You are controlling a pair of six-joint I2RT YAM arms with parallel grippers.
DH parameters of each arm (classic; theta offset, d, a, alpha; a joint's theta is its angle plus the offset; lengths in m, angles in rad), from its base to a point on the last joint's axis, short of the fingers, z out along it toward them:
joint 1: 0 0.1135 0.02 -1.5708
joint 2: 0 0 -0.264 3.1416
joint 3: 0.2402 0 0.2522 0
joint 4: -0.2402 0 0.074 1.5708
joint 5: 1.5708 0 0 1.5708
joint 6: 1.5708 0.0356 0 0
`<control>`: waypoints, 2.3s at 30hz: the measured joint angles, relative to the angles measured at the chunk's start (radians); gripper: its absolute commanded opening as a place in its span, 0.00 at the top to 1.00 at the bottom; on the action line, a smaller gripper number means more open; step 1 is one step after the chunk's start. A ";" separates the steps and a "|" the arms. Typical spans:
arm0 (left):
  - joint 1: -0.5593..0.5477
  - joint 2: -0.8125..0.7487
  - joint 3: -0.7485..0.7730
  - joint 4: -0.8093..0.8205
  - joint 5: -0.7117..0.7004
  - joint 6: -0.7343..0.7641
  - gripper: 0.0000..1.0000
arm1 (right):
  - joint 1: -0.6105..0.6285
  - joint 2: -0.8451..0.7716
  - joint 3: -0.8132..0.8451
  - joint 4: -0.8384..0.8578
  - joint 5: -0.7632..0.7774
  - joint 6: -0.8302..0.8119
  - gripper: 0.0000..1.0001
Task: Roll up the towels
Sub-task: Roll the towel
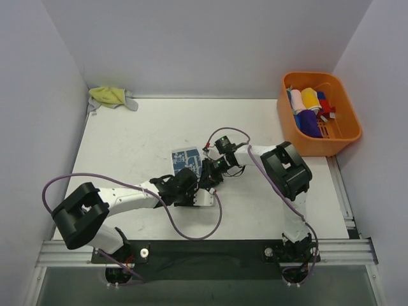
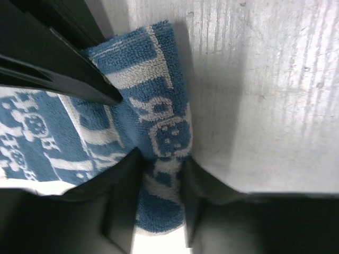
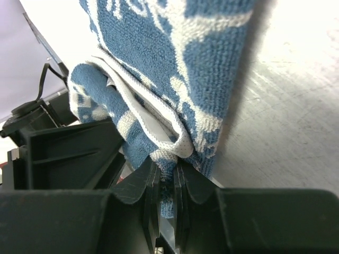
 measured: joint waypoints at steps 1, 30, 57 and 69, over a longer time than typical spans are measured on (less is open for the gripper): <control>0.000 0.008 0.000 0.007 -0.005 0.003 0.69 | -0.001 0.003 0.000 0.000 -0.006 0.004 1.00; 0.435 0.649 0.702 -0.843 0.837 0.283 0.98 | -0.236 -0.538 -0.378 0.091 -0.017 -0.372 0.43; 0.498 0.958 1.000 -1.241 0.921 0.278 0.89 | 0.373 -0.456 -0.021 -0.232 0.581 -1.087 0.35; 0.528 0.967 1.011 -1.254 0.921 0.277 0.85 | 0.407 -0.278 -0.093 0.028 0.656 -1.153 0.53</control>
